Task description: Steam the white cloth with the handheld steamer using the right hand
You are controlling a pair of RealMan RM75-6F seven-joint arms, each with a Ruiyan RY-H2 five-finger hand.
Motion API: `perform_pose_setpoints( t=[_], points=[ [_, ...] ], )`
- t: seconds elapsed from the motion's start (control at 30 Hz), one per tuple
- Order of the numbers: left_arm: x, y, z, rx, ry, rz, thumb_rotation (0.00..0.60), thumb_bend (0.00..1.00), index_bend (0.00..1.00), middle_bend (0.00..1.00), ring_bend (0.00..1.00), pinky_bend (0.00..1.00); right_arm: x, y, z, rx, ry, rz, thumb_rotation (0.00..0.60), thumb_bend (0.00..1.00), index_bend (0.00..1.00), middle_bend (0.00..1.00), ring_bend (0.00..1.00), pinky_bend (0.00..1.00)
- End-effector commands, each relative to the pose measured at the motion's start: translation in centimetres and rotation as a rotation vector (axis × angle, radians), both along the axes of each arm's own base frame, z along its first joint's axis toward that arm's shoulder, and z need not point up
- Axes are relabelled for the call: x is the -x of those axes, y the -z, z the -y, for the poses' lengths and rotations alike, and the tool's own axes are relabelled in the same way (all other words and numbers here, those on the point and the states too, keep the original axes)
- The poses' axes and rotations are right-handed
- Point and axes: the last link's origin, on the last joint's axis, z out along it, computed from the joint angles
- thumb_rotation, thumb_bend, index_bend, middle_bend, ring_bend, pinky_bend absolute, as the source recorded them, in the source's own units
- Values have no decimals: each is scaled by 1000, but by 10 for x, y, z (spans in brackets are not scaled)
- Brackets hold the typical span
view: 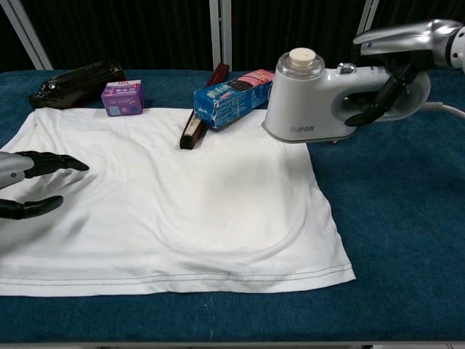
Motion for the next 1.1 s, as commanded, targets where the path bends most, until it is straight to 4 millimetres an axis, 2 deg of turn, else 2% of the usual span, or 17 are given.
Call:
perform_pose_setpoints(
  t=[0.03,0.37,0.63,0.87,1.1],
  points=[
    [0,5,-1,20,-17,0,26,366,65,28,0,0,-7,17,0,-38,-3,6,600,614,1000,937,962,728],
    [-4,15,-4,39,-2,-34,15,373,65,28,0,0,-22,74,2,-110,-19,7,600,613,1000,937,962,728],
    [-7,19,-4,51,7,-52,16,372,65,28,0,0,-36,100,5,-134,-47,-5,600,613,1000,940,965,728],
    [-8,21,-4,56,10,-61,17,372,65,28,0,0,-41,115,-10,-192,-115,-63,600,613,1000,941,966,728],
    [-9,22,-4,56,12,-65,17,372,64,28,0,0,-41,119,-44,-277,-207,-108,600,613,1000,941,967,729]
  ],
)
